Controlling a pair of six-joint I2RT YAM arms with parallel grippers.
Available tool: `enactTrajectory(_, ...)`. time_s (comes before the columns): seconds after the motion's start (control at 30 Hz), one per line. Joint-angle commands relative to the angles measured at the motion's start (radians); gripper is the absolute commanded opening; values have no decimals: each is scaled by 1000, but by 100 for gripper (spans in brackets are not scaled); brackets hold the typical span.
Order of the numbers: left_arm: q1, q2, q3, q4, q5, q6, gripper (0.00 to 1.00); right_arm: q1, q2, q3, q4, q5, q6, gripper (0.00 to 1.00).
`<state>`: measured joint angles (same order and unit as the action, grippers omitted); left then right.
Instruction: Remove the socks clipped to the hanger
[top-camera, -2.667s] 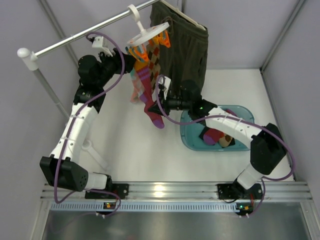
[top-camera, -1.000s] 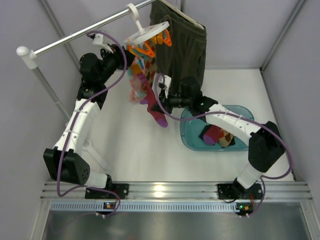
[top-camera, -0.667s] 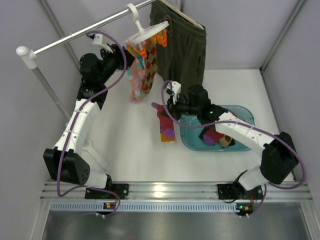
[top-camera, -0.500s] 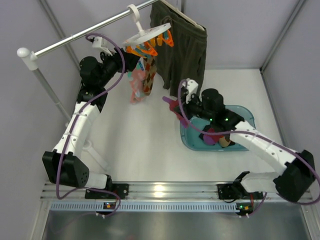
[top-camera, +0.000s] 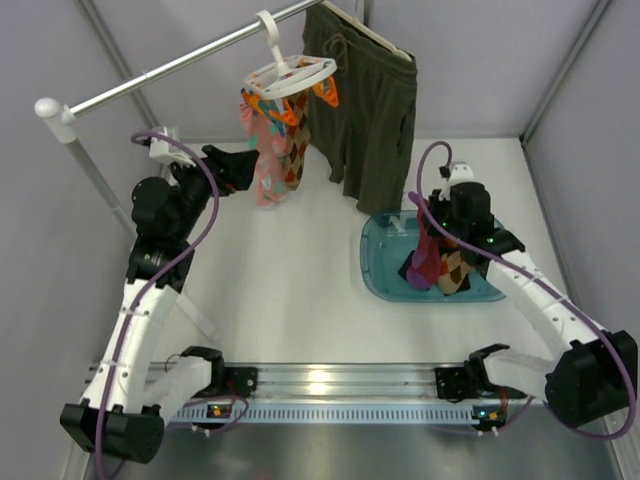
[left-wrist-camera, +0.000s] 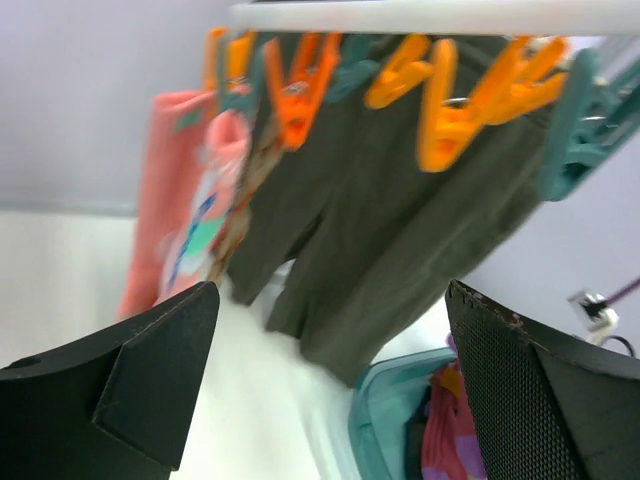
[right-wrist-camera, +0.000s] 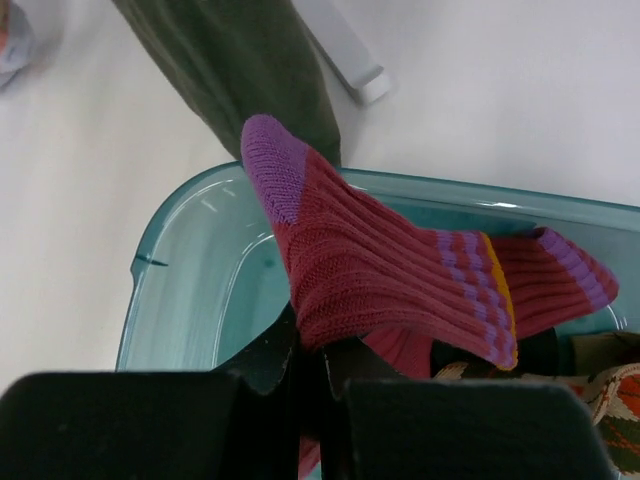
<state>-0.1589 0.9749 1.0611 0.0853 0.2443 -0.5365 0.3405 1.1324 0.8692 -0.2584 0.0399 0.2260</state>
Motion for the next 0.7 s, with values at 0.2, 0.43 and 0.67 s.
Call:
enactTrajectory(0.2, 4, -223, -95, -341, -321, 17, 98, -28, 18, -47, 74, -119, 42, 20)
enactTrajectory(0.43, 4, -285, -20, -513, -414, 82, 98, -14, -38, -39, -42, -170, 9, 69)
enactTrajectory(0.67, 4, -301, 51, -604, -373, 153, 98, 11, -146, -9, 243, -483, 57, 99)
